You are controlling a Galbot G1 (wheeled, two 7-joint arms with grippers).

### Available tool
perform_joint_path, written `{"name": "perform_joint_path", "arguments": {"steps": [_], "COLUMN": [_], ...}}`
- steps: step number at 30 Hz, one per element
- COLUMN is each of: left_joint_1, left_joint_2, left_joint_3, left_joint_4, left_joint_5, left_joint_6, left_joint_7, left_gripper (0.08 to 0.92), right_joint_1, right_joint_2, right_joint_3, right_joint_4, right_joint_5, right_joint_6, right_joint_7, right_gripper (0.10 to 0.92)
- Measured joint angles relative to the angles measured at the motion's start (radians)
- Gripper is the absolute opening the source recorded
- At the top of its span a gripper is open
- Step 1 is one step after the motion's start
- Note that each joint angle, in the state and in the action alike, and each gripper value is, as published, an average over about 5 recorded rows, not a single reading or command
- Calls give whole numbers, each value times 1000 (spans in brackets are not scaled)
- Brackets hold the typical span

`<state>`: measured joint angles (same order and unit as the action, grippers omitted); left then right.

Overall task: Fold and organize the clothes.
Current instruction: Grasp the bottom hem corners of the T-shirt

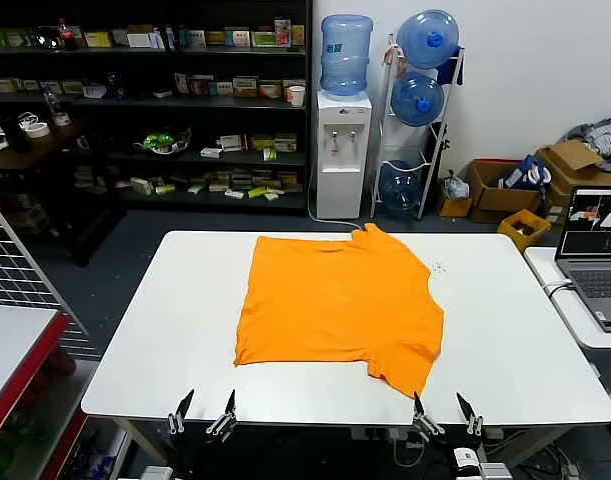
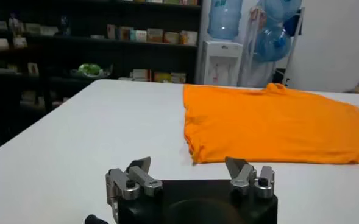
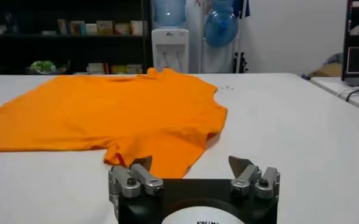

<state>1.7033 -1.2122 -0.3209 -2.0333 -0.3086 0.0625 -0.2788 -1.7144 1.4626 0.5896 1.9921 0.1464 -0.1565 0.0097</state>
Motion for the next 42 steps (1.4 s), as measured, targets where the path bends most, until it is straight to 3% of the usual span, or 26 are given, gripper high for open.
{"name": "perform_joint_path", "arguments": {"steps": [11,23,27,42], "left_joint_1": [-42,-250,-304,-388], "left_joint_2": [-12,-41,-40,-49], "left_joint_3": [21,88,104,138], "left_joint_4": [19,161,212,323], "left_joint_5": [-32,-53,-56,-63], "left_joint_6": [21,69,83,106], "left_joint_7": [15,2,-3,-14], "left_gripper": [823,823,764,334], "right_joint_1": [58,168,182,185], "right_joint_2": [10,52,58,55], "right_joint_3": [-30,-83,-90,-94], "right_joint_4": [-31,-131,-151,-161], "right_joint_5": [-20,-73,-83,-82], "right_joint_6": [-28,-86,-94,-93], "right_joint_7": [22,69,77,94], "right_gripper": [823,814,732,298]}}
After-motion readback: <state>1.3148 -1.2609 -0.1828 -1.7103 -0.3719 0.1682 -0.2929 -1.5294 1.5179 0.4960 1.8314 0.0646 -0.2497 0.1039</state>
